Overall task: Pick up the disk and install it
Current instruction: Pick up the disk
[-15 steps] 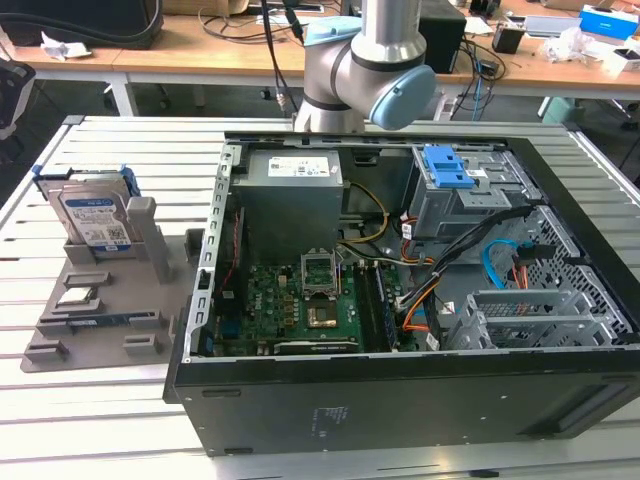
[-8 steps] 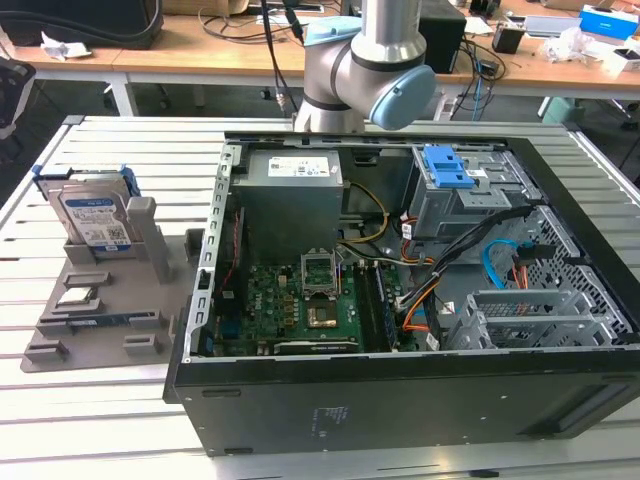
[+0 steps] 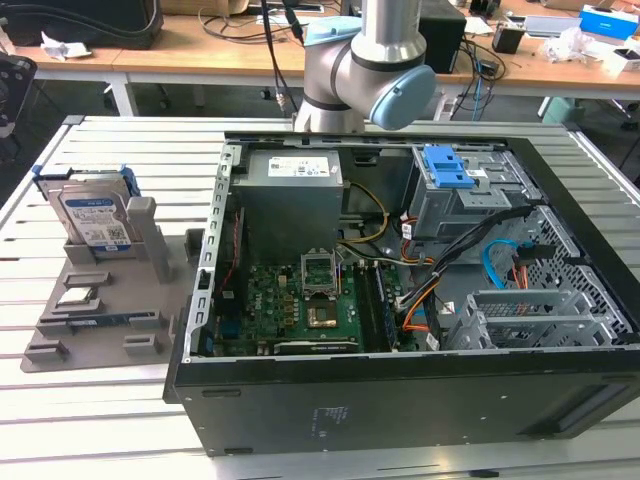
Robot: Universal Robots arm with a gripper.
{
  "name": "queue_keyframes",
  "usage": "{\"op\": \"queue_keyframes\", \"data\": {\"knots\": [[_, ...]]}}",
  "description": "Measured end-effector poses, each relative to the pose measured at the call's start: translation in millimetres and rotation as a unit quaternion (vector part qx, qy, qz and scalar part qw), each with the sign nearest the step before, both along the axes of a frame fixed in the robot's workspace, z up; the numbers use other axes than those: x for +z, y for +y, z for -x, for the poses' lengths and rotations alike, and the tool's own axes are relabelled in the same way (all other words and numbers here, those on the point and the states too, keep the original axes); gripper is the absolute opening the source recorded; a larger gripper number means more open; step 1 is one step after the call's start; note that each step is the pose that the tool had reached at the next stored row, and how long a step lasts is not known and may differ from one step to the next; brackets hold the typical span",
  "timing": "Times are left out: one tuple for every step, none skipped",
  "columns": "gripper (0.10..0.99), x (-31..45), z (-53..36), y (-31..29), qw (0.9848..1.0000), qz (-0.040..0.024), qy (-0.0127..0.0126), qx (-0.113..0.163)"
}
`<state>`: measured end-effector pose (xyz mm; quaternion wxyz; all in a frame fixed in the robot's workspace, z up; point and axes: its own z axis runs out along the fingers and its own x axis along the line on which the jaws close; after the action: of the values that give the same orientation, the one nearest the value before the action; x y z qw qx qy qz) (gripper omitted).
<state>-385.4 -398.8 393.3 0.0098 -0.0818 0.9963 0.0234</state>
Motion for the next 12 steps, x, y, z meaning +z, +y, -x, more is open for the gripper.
{"op": "queue_keyframes", "data": {"knots": [[0.106,0.0,0.0,0.0,1.0000,0.0000,0.0000,0.005],[0.106,0.0,0.0,0.0,0.9999,0.0000,0.0000,0.012],[0.106,0.0,0.0,0.0,0.9998,0.0000,0.0000,0.018],[0.106,0.0,0.0,0.0,0.9997,0.0000,0.0000,0.023],[0.106,0.0,0.0,0.0,0.9996,0.0000,0.0000,0.029],[0.106,0.0,0.0,0.0,0.9994,0.0000,0.0000,0.033],[0.106,0.0,0.0,0.0,0.9992,0.0000,0.0000,0.040],[0.106,0.0,0.0,0.0,0.9990,0.0000,0.0000,0.046],[0.106,0.0,0.0,0.0,0.9985,0.0000,0.0000,0.054],[0.106,0.0,0.0,0.0,0.9980,0.0000,0.0000,0.063],[0.106,0.0,0.0,0.0,0.9977,0.0000,0.0000,0.068],[0.106,0.0,0.0,0.0,0.9974,0.0000,0.0000,0.072]]}}
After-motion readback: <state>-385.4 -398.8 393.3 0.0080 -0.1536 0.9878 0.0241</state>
